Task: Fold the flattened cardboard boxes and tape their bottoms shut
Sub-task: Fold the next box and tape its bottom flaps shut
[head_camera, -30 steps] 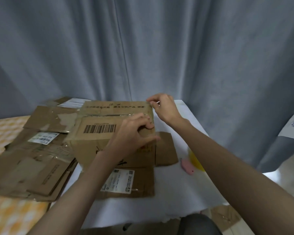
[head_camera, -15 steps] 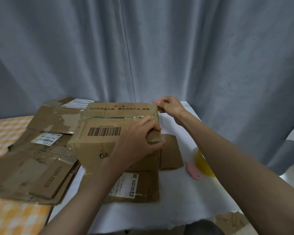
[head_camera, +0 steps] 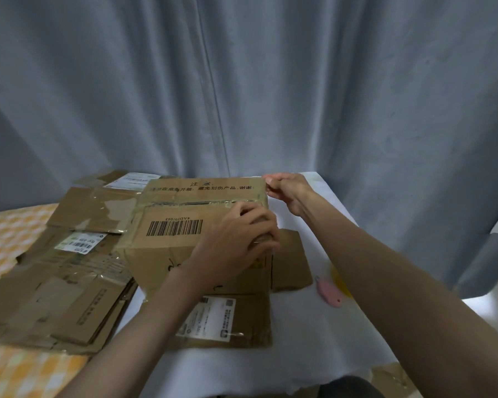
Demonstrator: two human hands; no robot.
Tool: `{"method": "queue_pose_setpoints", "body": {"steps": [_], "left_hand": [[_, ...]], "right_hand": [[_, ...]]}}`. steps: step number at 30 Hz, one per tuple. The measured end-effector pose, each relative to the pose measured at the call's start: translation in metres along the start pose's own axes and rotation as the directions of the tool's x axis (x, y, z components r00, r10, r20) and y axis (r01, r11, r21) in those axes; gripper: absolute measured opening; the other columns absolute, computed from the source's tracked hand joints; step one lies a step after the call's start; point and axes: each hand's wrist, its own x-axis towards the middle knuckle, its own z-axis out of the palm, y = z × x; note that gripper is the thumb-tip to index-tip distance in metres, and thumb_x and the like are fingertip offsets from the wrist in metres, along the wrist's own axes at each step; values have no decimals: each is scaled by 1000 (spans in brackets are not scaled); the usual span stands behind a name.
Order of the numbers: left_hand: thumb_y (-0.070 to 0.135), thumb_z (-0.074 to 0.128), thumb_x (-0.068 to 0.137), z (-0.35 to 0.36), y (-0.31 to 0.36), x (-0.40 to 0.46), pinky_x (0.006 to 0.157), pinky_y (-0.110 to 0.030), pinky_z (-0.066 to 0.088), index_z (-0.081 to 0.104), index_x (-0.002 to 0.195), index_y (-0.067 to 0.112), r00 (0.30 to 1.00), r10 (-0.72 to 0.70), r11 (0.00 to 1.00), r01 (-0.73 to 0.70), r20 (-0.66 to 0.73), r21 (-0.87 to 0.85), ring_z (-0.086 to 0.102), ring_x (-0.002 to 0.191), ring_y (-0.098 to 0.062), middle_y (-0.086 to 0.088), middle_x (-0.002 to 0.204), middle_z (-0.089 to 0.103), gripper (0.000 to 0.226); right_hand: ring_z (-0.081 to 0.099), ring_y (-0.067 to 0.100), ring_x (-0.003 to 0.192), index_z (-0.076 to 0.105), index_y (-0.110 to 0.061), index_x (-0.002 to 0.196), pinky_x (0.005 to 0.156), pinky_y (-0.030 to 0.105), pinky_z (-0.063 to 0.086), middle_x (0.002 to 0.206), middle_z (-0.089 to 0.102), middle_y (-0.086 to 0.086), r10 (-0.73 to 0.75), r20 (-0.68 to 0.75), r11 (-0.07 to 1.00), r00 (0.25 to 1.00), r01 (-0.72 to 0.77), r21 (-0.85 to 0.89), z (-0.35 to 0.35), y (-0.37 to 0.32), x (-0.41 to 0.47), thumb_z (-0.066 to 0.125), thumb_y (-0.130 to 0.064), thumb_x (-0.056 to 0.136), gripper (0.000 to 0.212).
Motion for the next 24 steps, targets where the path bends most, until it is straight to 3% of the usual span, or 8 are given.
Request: {"method": "queue_pose_setpoints", "body": {"steps": [4, 8, 12, 16, 21, 24], "left_hand": [[55, 37, 99, 3, -5, 1, 95, -37, 44, 66, 103, 35, 999, 32, 999, -32, 29, 20, 41, 124, -13, 21, 122, 56, 36], [53, 35, 101, 6, -6, 1, 98, -38, 43, 67, 103, 34, 998, 51, 998, -52, 31, 36, 41, 126, -15, 20, 121, 58, 37], [54, 32, 101, 4, -5, -1, 99, -36, 43, 67, 105, 37, 998, 55, 997, -57, 43, 46, 39, 129, -14, 22, 124, 57, 39], [55, 39, 99, 0, -1, -1, 85, -25, 44, 61, 109, 37, 1000, 12, 1000, -12, 10, 24, 43, 119, -6, 13, 130, 50, 30], [62, 57, 84, -3, 4, -1, 73, -20, 47, 47, 103, 29, 993, -118, 985, 115, -19, -126, 51, 88, -5, 11, 114, 43, 39], [70, 60, 73, -4, 3, 0, 66, -22, 49, 42, 99, 30, 980, -200, 966, 193, -21, -173, 50, 83, -3, 13, 107, 42, 51]], "right_hand": [[60, 16, 68, 71, -9, 85, 75, 22, 58, 84, 66, 6, -25, -53, 997, 998, 21, -79, -1, 6, -6, 66, -13, 94, 11], [64, 17, 75, 75, -6, 94, 66, 19, 57, 91, 73, 5, -123, -26, 966, 992, 114, -231, -4, 0, -20, 62, -8, 94, 13], [70, 21, 97, 68, -8, 125, 92, 34, 57, 104, 73, 2, -239, 19, 897, 971, 228, -379, -8, 1, -41, 64, -8, 94, 32], [68, 21, 104, 72, -20, 123, 99, 40, 52, 110, 75, 4, -295, 148, 773, 944, 327, -544, -11, 9, -67, 56, -7, 96, 34], [67, 17, 111, 67, -14, 130, 100, 40, 54, 119, 72, 4, -214, 257, 830, 943, 314, -462, -18, 11, -90, 48, 11, 90, 51], [67, 18, 112, 61, -7, 135, 96, 36, 56, 124, 69, 7, -162, 276, 882, 948, 264, -390, -20, 6, -102, 42, 17, 90, 54]]}}
